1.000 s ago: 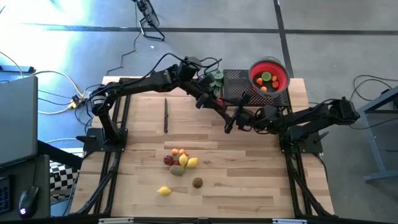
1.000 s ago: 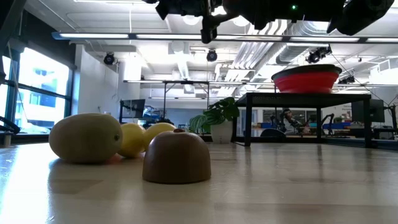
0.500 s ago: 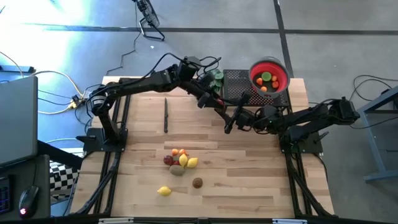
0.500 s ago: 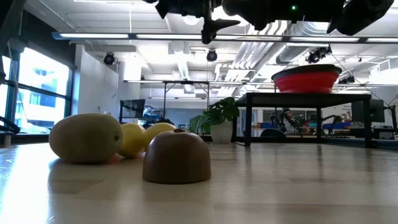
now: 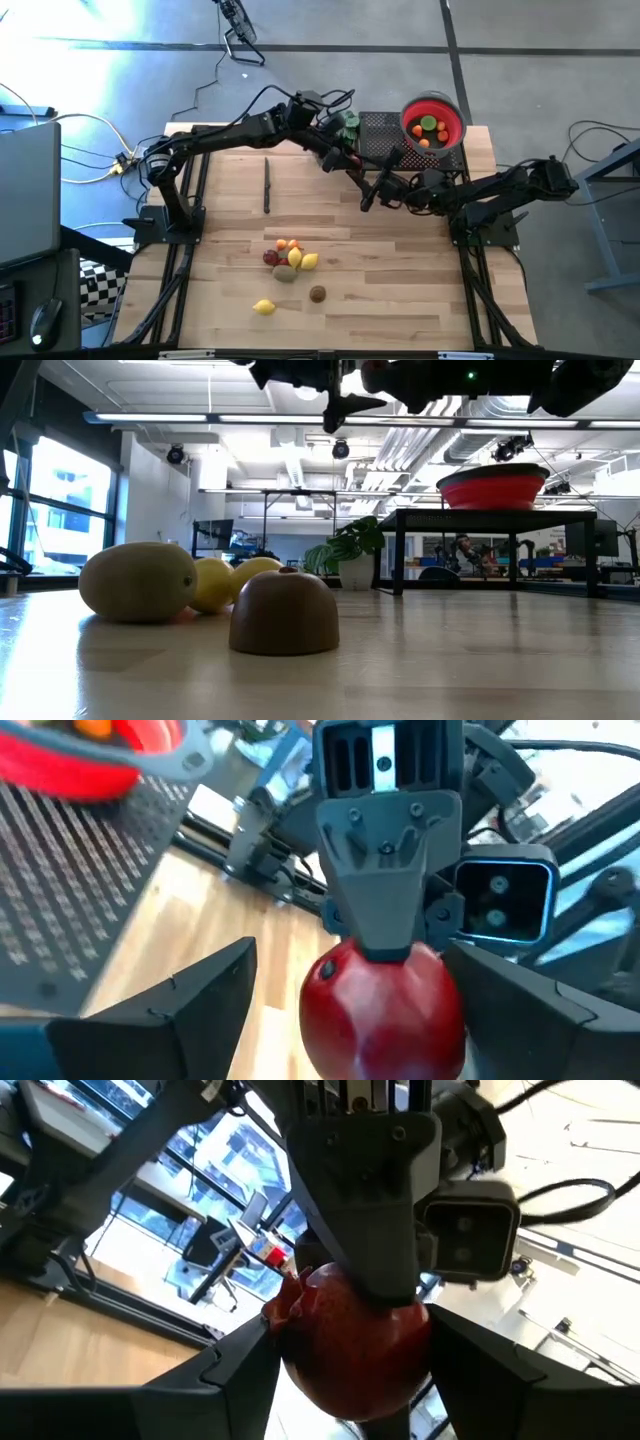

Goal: Pick & Place Fruit
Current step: Put the red pomegranate into the red strainer bowl

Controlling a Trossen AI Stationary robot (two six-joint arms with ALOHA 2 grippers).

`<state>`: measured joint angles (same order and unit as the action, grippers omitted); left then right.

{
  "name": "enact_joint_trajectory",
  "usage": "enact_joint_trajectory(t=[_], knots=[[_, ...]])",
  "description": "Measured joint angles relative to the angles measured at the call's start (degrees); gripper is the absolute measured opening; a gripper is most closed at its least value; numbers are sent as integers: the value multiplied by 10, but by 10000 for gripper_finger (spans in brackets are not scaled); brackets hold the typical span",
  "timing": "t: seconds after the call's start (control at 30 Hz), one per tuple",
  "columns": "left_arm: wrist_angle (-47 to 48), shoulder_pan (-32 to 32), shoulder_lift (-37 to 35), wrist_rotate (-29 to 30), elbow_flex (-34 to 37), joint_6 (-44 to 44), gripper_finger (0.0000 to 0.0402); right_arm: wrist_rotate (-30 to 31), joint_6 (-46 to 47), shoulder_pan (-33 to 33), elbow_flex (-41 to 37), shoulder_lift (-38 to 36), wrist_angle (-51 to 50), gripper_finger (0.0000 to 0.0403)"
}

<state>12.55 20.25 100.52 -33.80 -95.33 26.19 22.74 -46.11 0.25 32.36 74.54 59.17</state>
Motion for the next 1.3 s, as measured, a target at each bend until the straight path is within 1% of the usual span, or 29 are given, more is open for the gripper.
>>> enact_joint_trajectory(t=[0.1, 0.3, 0.43, 0.5, 0.57, 0.63, 0.7, 0.8, 0.97, 1.07, 1.3], knots=[[-5, 0, 0, 2, 0, -48, 315, 11, 0, 0, 0, 0, -4, 223], [-1, 2, -13, 3, 0, -102, 315, 65, 0, 0, 0, 0, -3, 223], [21, 12, -40, 9, 0, -150, 315, 123, 0, 0, 0, -3, -3, 221], [46, 23, -57, 14, 0, -179, 315, 153, 0, -1, 0, -4, -2, 220], [60, 31, -67, 29, 0, -200, 315, 187, -1, -1, 0, -8, -3, 220], [81, 46, -74, 42, 1, -201, 315, 222, -3, -3, 0, -9, -2, 220], [78, 55, -77, 45, 10, -200, 315, 259, -4, -7, 0, -10, -1, 220], [82, 65, -84, 45, 40, -199, 315, 309, -7, -15, 0, -15, -4, 220], [62, 68, -87, 44, 96, -199, 315, 395, -7, -41, 0, -28, -3, 220], [31, 72, -88, 44, 119, -199, 315, 441, -4, -62, 0, -39, -2, 220], [20, 83, -89, 44, 131, -200, 315, 534, 16, -117, 0, -54, 34, 221]])
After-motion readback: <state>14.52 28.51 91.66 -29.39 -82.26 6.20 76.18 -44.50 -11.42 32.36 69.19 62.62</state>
